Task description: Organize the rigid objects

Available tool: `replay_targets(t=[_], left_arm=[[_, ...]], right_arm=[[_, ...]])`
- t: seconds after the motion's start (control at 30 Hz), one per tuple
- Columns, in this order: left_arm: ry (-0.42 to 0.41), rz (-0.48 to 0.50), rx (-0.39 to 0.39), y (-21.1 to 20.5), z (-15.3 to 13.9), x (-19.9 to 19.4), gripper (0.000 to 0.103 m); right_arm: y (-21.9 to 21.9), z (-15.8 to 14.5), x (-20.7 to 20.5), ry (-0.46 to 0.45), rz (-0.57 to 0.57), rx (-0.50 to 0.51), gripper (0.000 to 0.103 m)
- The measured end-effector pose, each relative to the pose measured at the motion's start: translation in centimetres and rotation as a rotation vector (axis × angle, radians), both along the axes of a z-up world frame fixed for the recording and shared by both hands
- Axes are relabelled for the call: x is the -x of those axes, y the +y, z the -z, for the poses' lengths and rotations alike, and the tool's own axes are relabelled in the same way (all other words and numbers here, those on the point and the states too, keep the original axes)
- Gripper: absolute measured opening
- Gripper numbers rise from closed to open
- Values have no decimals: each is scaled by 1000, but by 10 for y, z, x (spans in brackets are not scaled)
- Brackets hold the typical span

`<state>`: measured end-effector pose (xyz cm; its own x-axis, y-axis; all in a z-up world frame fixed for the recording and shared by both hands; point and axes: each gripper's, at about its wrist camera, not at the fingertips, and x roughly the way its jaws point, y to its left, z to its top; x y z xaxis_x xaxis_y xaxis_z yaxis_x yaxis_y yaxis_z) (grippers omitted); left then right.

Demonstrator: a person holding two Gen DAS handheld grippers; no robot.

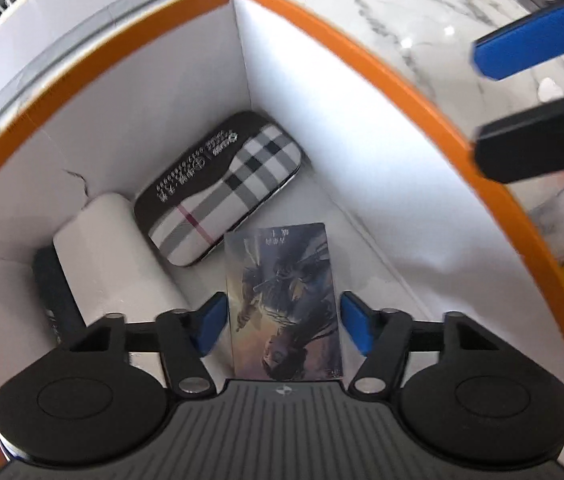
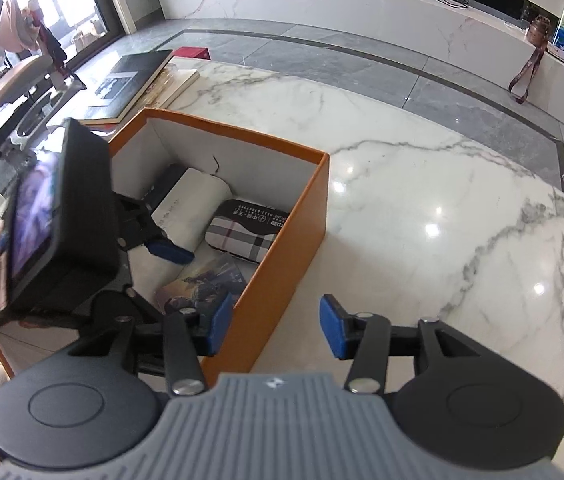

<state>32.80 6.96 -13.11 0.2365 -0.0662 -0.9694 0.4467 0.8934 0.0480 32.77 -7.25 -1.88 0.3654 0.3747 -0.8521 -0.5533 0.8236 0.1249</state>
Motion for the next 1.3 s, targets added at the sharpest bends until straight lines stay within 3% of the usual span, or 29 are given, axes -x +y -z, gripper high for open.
replay_targets(t=[0.1, 0.17, 0.47, 0.57, 0.7, 0.8, 1.0, 1.13, 1.2, 1.3], left_arm=[[2, 24, 8, -2, -1, 0, 66], [-19, 98, -11, -7, -5, 5, 66], [-87, 652, -204, -35, -22, 28, 66], [-88, 779, -239, -32, -10, 29, 66], [-100, 851, -267, -33, 0, 32, 66], [-110, 838, -285, -29, 9, 31, 72], [-183, 750, -276, -19, 0, 28, 80], [-230, 573, -279, -7, -11, 34, 79], [-258, 451, -240, -3, -13, 37, 78], [-237, 301, -154, 5, -8, 39, 78]], right_arm=[[-4, 0, 1, 0, 7, -6, 53], [-6, 1, 1, -4, 8, -3, 53], [-8, 9, 0, 20, 34, 6, 53], [-8, 9, -1, 22, 34, 12, 53], [-6, 7, -2, 24, 26, 23, 53], [-2, 6, -2, 21, 13, 42, 53], [2, 10, -3, 30, 14, 73, 53], [1, 12, 1, 29, 26, 72, 54], [-2, 12, 5, 24, 47, 63, 57], [-9, 15, 14, 25, 95, 29, 61]])
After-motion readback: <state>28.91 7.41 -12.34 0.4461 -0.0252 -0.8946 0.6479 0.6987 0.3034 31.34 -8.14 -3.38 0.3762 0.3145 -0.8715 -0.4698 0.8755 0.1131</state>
